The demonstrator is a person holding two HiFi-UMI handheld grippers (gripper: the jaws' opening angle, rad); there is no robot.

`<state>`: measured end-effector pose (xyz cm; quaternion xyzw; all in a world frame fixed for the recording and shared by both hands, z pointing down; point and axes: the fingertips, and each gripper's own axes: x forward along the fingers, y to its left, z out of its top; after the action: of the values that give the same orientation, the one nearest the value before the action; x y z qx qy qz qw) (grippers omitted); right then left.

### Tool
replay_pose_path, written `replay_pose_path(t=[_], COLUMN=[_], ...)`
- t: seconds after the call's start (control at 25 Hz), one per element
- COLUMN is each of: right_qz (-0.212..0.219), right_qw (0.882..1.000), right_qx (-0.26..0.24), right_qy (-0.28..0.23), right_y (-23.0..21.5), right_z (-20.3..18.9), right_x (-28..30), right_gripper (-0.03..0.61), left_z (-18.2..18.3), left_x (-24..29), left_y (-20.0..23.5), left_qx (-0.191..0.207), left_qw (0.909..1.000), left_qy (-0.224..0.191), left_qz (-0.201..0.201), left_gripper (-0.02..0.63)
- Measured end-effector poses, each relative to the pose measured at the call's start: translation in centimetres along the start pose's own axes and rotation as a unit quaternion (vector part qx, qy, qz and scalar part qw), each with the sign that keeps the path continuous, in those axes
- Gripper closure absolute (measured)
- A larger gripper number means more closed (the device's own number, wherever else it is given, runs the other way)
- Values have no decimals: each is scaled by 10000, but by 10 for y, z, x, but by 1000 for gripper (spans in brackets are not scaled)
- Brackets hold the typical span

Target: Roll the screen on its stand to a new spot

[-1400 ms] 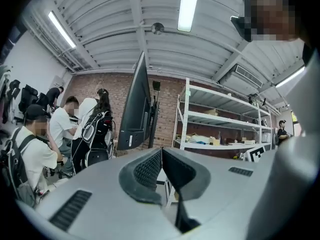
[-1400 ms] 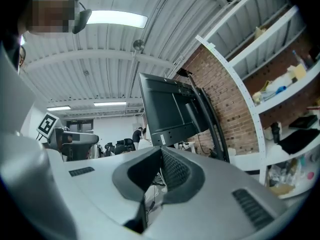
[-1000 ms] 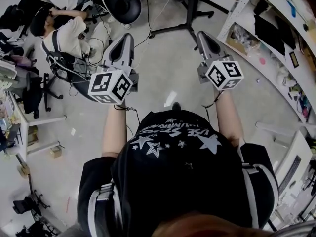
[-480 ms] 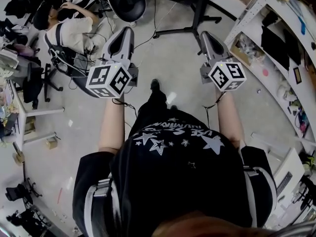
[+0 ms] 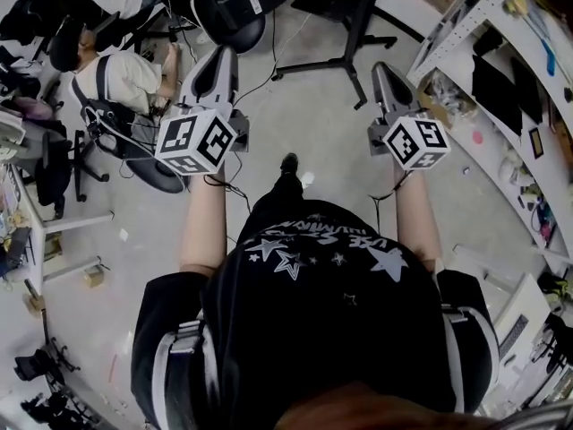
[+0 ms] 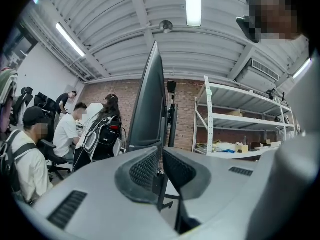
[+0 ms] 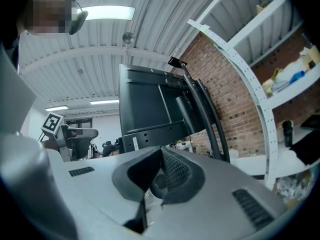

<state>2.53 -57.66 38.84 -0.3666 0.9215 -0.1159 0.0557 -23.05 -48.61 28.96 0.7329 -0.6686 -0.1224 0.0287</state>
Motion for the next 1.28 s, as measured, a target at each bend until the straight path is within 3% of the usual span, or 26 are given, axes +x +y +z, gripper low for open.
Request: replay_pose_path(t=[0.2, 0.4, 0.56, 0.68, 1.0, 1.28], right_qz=[-9, 49, -16, -117, -345, -543], right_qw=[10000, 10000, 9999, 9999, 9992, 9980], right_qx=[-70, -72, -101, -105, -177, -173], right_qy=[68, 10, -13, -22, -101, -261], right_y=[-8, -5, -5, -11, -23, -37], right_z=[0, 7, 15, 19, 24, 33], right_x=[49, 103, 132, 147, 171, 181], right_gripper=[571, 571, 571, 571, 571, 571], left_z=[9, 10, 15, 20, 41, 57], left_x=[35, 72, 96, 114, 156, 180], left_y=[26, 53, 67, 74, 83, 69], left_qx=[99, 81, 105, 180, 249, 380], left_qw=[9997, 9993, 9981, 9969, 9935, 9880], left_qy=[-230, -135, -103, -132, -393, -386], left_qz=[-33, -343, -601, -758, -1035, -1448], left_gripper=[579, 485, 343, 300, 296, 297])
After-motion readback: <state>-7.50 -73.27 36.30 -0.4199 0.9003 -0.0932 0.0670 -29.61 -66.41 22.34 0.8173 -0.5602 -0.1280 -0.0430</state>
